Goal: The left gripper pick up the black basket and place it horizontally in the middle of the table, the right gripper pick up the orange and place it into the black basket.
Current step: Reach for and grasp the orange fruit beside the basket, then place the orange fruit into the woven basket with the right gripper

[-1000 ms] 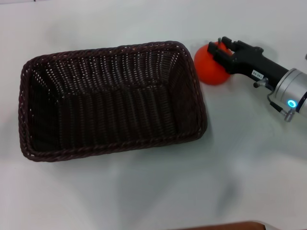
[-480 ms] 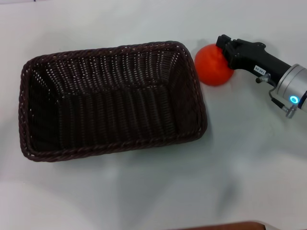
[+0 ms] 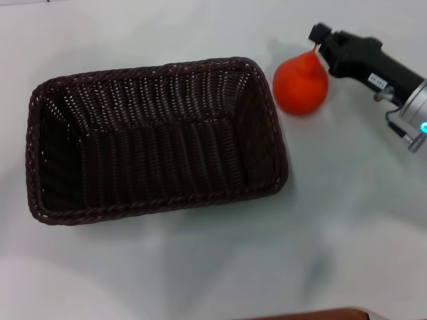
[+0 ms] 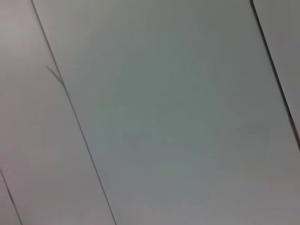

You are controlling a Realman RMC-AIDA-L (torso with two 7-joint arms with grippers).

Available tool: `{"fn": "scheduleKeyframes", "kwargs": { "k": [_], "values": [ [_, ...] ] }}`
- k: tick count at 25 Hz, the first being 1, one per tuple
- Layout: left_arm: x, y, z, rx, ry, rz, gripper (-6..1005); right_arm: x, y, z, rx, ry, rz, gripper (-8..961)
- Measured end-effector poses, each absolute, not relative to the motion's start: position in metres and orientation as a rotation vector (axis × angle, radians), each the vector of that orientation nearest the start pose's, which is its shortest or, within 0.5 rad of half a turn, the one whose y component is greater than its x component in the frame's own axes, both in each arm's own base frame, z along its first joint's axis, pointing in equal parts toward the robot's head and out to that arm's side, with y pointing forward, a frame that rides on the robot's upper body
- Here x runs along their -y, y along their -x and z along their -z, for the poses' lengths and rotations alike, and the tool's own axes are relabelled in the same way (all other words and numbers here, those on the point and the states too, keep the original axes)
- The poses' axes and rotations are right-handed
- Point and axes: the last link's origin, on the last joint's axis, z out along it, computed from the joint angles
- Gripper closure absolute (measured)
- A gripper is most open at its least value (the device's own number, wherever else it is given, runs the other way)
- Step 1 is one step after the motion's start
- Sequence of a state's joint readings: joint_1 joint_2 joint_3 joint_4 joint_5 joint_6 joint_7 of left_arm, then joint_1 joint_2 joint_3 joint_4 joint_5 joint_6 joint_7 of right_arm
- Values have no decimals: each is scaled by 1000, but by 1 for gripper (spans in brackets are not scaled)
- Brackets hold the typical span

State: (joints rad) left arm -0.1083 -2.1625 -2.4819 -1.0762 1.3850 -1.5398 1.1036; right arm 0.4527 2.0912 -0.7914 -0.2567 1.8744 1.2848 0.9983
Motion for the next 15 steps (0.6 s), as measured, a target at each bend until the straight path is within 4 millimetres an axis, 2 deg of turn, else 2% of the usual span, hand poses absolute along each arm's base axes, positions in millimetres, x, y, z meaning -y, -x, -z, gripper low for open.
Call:
{"fn": "scheduleKeyframes", "kwargs": {
  "k": [8, 11, 15],
  "values": [
    [-267, 289, -110, 1208, 1901, 1430, 325, -328, -279, -9, 1934, 647, 777, 911],
    [-265, 290, -111, 1211, 1894, 1439, 325, -327, -268, -14, 1919, 609, 707, 911],
    [-264, 292, -108, 1224, 1883, 1464, 324, -333, -242, -12, 1934, 566, 551, 910]
  ]
}}
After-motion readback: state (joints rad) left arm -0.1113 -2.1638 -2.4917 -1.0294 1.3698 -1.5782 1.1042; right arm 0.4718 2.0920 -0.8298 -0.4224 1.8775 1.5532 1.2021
